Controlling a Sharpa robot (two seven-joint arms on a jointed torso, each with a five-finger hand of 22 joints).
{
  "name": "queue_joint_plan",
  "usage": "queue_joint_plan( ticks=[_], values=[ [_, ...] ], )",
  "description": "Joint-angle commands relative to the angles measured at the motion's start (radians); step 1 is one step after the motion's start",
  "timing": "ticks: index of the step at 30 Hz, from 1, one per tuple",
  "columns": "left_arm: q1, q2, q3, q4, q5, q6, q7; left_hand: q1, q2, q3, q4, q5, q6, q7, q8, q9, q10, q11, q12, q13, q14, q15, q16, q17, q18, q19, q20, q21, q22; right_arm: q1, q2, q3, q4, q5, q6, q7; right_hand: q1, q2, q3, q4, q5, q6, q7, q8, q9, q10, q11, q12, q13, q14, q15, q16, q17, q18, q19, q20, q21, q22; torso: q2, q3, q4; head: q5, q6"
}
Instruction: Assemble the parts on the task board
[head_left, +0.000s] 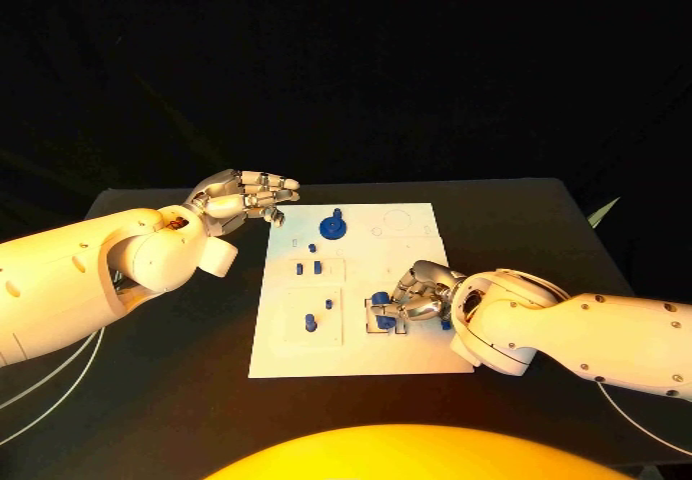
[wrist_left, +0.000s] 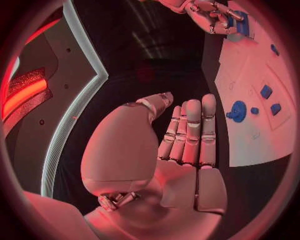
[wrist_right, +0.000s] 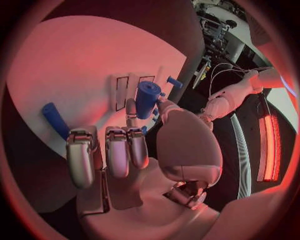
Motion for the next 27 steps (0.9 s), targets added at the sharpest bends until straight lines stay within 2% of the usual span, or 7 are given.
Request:
queue_joint_plan(
  ticks=[1,4,5,7,11,15,27],
  values=[
    [0.000,0.000,0.001,0.003,0.006,0.018,0.011,0.005,0.000,0.004,-0.003,0.000,-0.009,0.000,-0.001,0.001,-0.006,-0.001,0.005,-0.001,-0.004,0.004,-0.003,-0.002,0.014,-0.001,0.003,-0.004,-0.001,-0.002,0.006,0.000,-0.007,-0.034,0.010,-0.009,-0.018,0.001,-0.004,0.000,-0.021,0.000,-0.011,0.007,0.002,0.088,-0.004,-0.006,0.239,0.098,-0.007,0.005,0.221,-0.014,0.105,-0.004,0.005,0.263,0.001,-0.0001,0.0005,0.000,0.000],
    [0.000,0.000,0.001,0.004,0.006,0.018,0.011,0.005,0.000,0.004,-0.003,0.000,-0.009,0.000,-0.001,0.001,-0.006,-0.001,0.005,-0.001,-0.004,0.004,-0.003,-0.002,0.014,-0.001,0.003,-0.004,-0.001,-0.002,0.011,0.000,-0.011,-0.041,0.013,-0.011,-0.042,-0.002,-0.020,0.001,-0.076,-0.001,-0.012,0.011,0.007,0.088,-0.005,-0.008,0.239,0.098,-0.007,0.005,0.220,-0.014,0.105,-0.005,0.005,0.263,0.001,-0.0001,0.0005,0.000,0.000],
    [0.000,-0.001,0.001,0.004,0.006,0.018,0.011,0.005,0.000,0.004,-0.003,0.000,-0.009,0.000,-0.001,0.001,-0.006,-0.001,0.005,-0.001,-0.004,0.004,-0.003,-0.002,0.014,-0.001,0.003,-0.004,-0.001,-0.003,0.012,0.000,-0.012,-0.043,0.015,-0.011,-0.058,-0.003,-0.034,0.001,-0.069,-0.001,-0.011,0.012,0.009,0.088,-0.006,-0.009,0.238,0.098,-0.007,0.005,0.220,-0.014,0.105,-0.005,0.005,0.263,0.000,-0.0002,0.0001,0.000,-0.001],
    [0.000,-0.001,0.001,0.004,0.006,0.018,0.011,0.005,0.000,0.004,-0.003,0.000,-0.009,0.000,-0.001,0.001,-0.006,-0.001,0.005,-0.001,-0.004,0.004,-0.003,-0.002,0.014,-0.001,0.003,-0.004,-0.001,-0.003,0.014,0.000,-0.013,-0.048,0.019,-0.012,-0.079,-0.010,-0.062,0.000,-0.002,-0.004,-0.012,0.015,0.013,0.087,-0.006,-0.010,0.238,0.098,-0.008,0.005,0.220,-0.014,0.105,-0.006,0.005,0.263,0.000,-0.0001,-0.0002,0.001,-0.002],
    [0.001,-0.002,0.001,0.005,0.006,0.018,0.010,0.005,0.000,0.004,-0.003,0.000,-0.009,0.000,-0.001,0.001,-0.006,-0.001,0.005,-0.001,-0.004,0.004,-0.003,-0.002,0.014,-0.001,0.003,-0.004,-0.001,-0.004,0.016,0.000,-0.014,-0.056,0.027,-0.012,-0.081,-0.014,-0.071,-0.001,0.001,-0.005,-0.012,0.015,0.014,0.087,-0.006,-0.011,0.238,0.098,-0.008,0.005,0.220,-0.014,0.105,-0.006,0.005,0.263,0.000,-0.0007,-0.0003,-0.001,-0.002],
    [0.001,-0.002,0.001,0.005,0.006,0.018,0.010,0.005,0.000,0.004,-0.003,0.000,-0.009,0.000,-0.001,0.001,-0.006,-0.001,0.005,-0.001,-0.004,0.004,-0.003,-0.002,0.014,-0.001,0.003,-0.004,-0.001,-0.004,0.016,0.000,-0.012,-0.059,0.033,-0.012,-0.058,-0.007,-0.079,-0.003,0.035,-0.008,-0.013,0.017,0.018,0.088,-0.006,-0.010,0.239,0.098,-0.008,0.005,0.220,-0.014,0.105,-0.006,0.005,0.263,0.000,0.0000,0.0000,-0.001,-0.005],
    [0.001,-0.003,0.001,0.004,0.006,0.017,0.009,0.005,0.000,0.004,-0.003,0.000,-0.009,0.000,-0.001,0.001,-0.006,-0.001,0.005,-0.001,-0.004,0.004,-0.003,-0.002,0.014,-0.001,0.003,-0.004,-0.001,-0.005,-0.005,0.000,0.008,-0.077,0.015,0.023,-0.023,-0.008,-0.083,-0.010,0.043,-0.012,-0.012,0.017,0.020,0.087,-0.006,-0.013,0.237,0.097,-0.008,0.003,0.216,-0.014,0.105,-0.006,0.005,0.263,0.000,0.0005,0.0003,0.001,-0.004]
  ],
)
